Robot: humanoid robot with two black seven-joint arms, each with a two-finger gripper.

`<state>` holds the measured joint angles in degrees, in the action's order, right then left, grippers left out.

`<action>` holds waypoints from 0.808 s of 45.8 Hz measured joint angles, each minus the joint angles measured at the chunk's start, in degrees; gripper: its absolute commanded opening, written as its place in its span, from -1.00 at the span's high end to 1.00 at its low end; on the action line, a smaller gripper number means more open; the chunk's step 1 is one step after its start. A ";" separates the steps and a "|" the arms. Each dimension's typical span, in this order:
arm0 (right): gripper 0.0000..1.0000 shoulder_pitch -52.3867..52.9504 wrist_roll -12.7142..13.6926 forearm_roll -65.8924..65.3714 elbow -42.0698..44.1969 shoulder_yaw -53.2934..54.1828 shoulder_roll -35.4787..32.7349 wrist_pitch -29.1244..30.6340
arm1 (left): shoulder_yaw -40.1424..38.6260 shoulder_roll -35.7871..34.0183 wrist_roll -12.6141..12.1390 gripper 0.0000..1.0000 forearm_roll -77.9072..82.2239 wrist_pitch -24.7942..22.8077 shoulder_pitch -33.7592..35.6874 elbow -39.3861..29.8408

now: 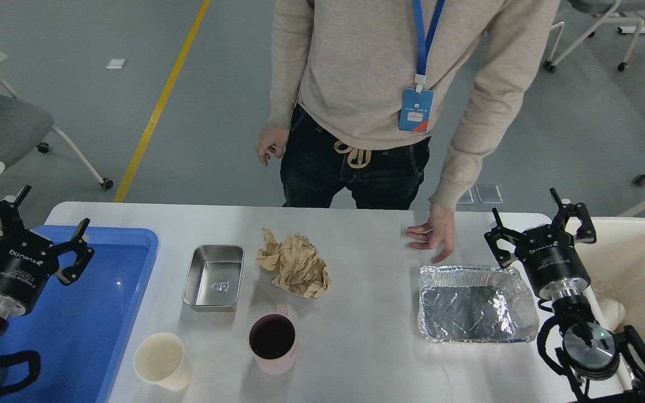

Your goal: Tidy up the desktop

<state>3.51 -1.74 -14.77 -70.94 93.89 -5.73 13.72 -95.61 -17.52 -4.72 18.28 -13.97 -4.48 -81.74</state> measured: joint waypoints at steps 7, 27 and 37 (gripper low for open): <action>-1.00 0.00 -0.01 0.00 -0.06 0.00 -0.05 0.40 | -0.10 0.10 -0.02 -0.95 -0.04 0.00 -0.07 0.00; -1.00 -0.29 -0.02 -0.06 0.63 0.16 -1.88 0.53 | -0.69 -0.25 0.01 -0.95 -7.51 1.19 0.11 0.36; -1.00 -0.39 -0.02 -0.06 0.61 -0.42 -1.85 0.55 | 0.97 -0.42 0.14 -0.95 -7.57 3.17 0.18 -0.45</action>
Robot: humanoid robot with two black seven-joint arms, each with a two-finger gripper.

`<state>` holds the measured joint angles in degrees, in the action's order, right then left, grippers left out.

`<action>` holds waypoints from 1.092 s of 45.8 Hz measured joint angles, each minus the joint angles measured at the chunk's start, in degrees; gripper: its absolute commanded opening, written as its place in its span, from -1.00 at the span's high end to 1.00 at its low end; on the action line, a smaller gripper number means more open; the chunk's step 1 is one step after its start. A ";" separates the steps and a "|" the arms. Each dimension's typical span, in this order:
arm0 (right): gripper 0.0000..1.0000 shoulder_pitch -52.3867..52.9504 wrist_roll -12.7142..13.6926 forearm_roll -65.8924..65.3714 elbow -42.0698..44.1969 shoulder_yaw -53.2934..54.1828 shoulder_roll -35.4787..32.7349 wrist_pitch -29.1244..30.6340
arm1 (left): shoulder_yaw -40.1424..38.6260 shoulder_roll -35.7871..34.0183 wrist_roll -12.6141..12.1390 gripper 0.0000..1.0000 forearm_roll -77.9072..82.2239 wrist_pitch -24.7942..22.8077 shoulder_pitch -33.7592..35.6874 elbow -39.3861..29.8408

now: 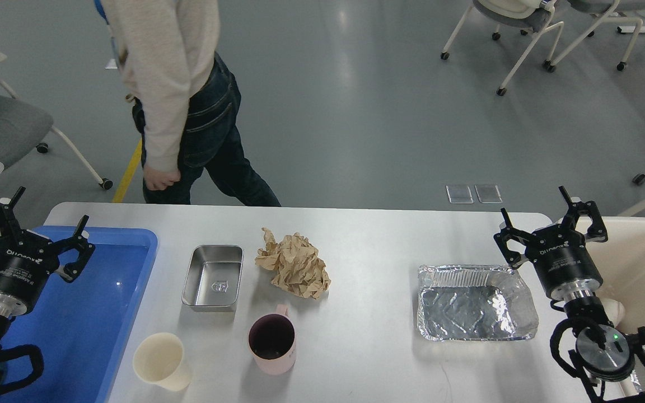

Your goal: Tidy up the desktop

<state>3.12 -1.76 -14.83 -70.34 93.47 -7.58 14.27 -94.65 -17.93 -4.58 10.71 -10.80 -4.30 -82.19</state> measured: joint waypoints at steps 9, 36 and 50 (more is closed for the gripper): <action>-1.00 -0.12 -0.01 -2.22 -0.51 -0.77 -2.56 0.64 | 0.34 -5.28 0.11 -0.95 0.71 7.99 0.02 -0.71; -1.00 0.10 -2.11 -15.06 0.51 -1.59 -4.45 0.14 | 26.72 -47.52 0.28 -0.95 23.60 13.65 -2.67 -16.21; -1.00 0.38 -2.11 -15.75 0.40 -1.90 -5.23 0.17 | 32.31 -63.75 0.09 -0.95 36.75 12.15 -3.06 -18.71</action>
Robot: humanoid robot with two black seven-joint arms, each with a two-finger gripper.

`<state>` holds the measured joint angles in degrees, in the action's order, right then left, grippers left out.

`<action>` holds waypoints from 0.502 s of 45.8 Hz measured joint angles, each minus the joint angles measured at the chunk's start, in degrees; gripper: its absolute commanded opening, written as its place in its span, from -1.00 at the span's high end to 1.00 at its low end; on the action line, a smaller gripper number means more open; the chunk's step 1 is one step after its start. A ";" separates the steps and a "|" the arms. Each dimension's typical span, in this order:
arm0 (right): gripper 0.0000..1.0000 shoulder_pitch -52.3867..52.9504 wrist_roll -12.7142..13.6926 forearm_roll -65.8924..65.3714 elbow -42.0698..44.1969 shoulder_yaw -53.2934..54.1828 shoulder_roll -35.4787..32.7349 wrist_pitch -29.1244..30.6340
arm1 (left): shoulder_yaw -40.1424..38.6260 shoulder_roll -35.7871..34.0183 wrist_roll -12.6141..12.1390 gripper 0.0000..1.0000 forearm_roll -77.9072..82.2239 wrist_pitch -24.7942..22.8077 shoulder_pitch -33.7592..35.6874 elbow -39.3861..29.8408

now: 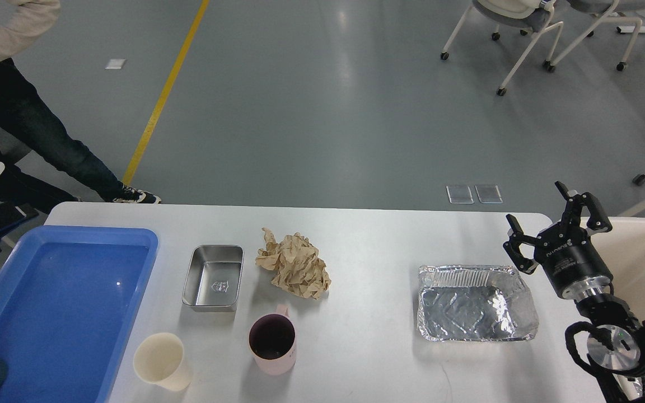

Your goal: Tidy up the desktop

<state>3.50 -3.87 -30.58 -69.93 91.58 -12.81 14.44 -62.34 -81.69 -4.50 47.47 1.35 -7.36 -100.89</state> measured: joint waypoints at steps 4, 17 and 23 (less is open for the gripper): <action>-1.00 0.02 0.00 0.00 0.00 0.00 -0.80 -0.08 | 1.34 -0.47 0.03 -0.95 6.94 -0.38 0.01 -0.01; -1.00 0.37 0.07 -0.07 0.06 -0.36 -1.17 -0.13 | 1.74 0.78 0.28 -0.95 14.86 -5.71 0.96 -0.08; -1.00 0.37 0.08 -0.08 0.06 -0.50 -1.34 -0.17 | 1.73 1.49 0.26 -0.95 14.92 -7.84 2.62 -0.09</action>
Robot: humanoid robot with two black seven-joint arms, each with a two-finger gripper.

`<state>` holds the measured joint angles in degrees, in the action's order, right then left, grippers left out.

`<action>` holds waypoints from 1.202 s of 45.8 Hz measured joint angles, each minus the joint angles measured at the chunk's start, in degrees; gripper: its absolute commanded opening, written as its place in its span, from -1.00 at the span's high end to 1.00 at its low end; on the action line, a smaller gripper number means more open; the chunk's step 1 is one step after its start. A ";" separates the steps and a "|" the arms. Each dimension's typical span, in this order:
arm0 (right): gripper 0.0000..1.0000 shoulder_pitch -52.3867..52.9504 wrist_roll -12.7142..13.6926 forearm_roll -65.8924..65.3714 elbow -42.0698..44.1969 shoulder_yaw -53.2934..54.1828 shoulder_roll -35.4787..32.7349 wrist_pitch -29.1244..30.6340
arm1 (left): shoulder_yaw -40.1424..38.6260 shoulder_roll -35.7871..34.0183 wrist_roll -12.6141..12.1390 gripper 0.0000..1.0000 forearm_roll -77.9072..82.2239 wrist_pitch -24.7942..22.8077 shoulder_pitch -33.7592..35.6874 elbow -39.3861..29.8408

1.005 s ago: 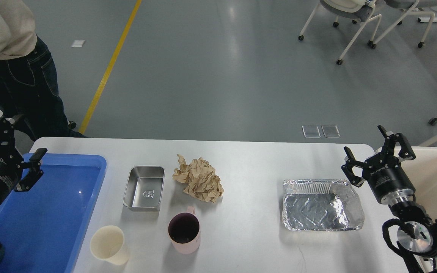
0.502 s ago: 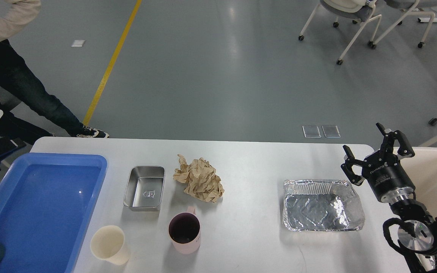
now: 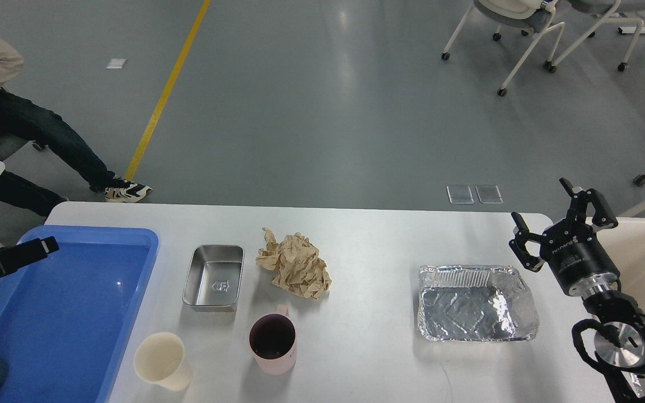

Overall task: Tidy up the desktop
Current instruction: 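Reach the left gripper to the pink cup and grasp it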

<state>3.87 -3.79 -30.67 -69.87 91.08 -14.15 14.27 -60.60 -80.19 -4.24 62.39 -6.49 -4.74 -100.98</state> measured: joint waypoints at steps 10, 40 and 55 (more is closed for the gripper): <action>-1.00 -0.16 0.01 0.00 0.00 -0.09 -0.33 -0.04 | 0.00 4.89 -0.56 -0.95 1.09 -5.03 7.44 0.22; -1.00 -0.18 -0.07 -4.73 -0.30 -0.10 -0.35 -2.43 | 34.42 35.27 -9.55 -0.95 19.42 -9.34 38.22 6.90; -1.00 -0.02 -0.07 -9.39 -0.52 0.00 -0.29 -4.68 | 40.60 38.04 -13.40 -0.95 20.92 -9.85 38.57 9.49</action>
<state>3.85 -3.87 -40.06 -70.40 91.08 -14.44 9.59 -20.00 -42.16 -17.64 83.31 -16.34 33.82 -91.49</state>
